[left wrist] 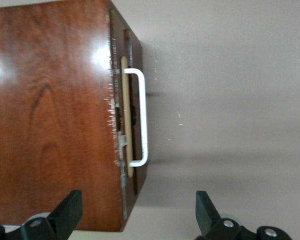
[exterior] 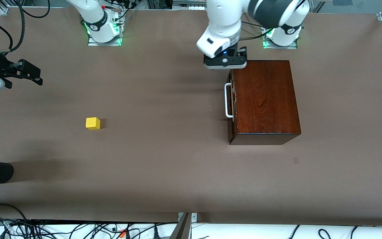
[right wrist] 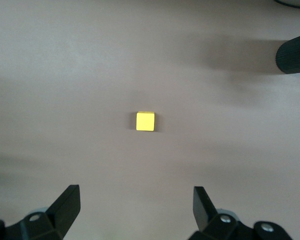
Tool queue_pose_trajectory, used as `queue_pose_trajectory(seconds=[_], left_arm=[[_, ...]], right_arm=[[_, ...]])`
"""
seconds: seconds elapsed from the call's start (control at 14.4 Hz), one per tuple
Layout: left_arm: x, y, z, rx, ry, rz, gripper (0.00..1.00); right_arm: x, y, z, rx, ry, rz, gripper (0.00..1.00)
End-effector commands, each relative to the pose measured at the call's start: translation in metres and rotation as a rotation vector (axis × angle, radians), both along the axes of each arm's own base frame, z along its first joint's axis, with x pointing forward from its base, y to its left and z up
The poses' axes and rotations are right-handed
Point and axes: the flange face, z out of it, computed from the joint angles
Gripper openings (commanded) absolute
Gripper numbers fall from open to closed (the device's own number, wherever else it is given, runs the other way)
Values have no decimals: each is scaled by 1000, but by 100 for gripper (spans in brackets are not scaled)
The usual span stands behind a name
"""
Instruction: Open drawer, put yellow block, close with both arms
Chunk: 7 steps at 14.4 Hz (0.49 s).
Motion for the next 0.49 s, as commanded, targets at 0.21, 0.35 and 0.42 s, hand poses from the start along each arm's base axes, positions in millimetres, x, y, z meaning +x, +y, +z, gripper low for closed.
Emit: queue_pose_trajectory(seconds=[0.21, 0.35, 0.42], left_arm=[[18, -18, -52, 64, -36, 20, 100], [20, -23, -71, 61, -39, 43, 100], [23, -22, -82, 79, -48, 34, 100]], right_arm=[[2, 0, 6, 18, -7, -11, 100], [3, 0, 5, 18, -5, -10, 100], [3, 0, 5, 18, -5, -11, 100]])
